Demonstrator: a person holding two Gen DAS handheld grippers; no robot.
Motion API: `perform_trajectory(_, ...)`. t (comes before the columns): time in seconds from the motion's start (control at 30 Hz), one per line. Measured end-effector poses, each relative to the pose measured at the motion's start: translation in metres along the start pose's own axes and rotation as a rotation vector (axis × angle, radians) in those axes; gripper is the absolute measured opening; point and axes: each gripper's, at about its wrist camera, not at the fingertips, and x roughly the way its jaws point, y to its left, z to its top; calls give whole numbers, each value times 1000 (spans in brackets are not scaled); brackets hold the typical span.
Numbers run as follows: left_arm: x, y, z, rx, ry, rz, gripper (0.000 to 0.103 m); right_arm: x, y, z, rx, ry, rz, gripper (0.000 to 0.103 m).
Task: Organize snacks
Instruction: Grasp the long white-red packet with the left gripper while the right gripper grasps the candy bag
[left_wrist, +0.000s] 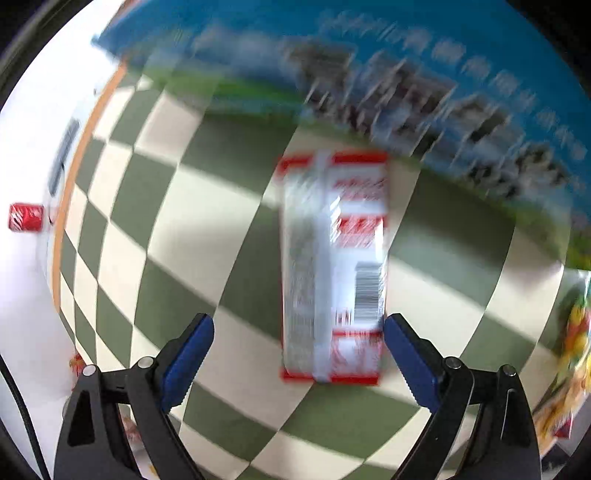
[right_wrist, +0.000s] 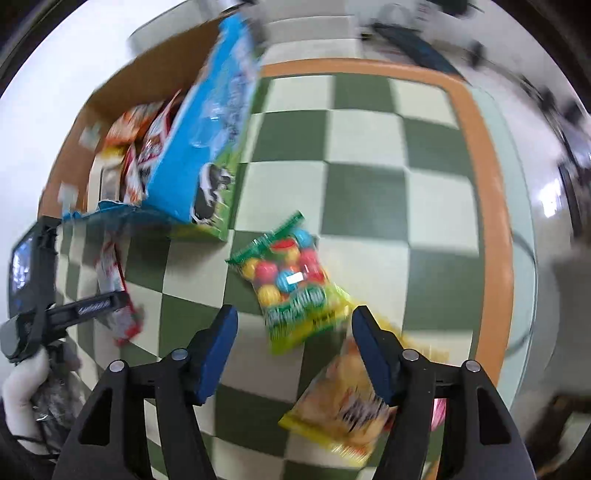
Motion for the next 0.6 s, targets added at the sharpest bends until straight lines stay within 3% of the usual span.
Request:
perform_trajectory(0.1, -2, 13, -6, -16, 5, -63, 94, 17, 12, 23, -125, 53, -35, 84)
perform_trajectory(0.27, -5, 29, 3, 8, -36, -77, 94, 57, 14, 44, -120, 188, 38, 85)
perform_trajectory(0.4, 7, 27, 24, -2, 2, -115, 94, 79, 16, 46, -109, 243, -18, 84)
perform_trajectory(0.47, 13, 22, 33, 9, 21, -121, 94, 80, 16, 45, -105, 241, -46, 80)
perform_trajectory(0.53, 21, 15, 40, 31, 43, -119, 94, 80, 20, 44, -122, 236, -95, 65)
perform_trajectory(0.6, 21, 8, 41, 59, 26, -118, 93, 79, 23, 40, -124, 243, -109, 59)
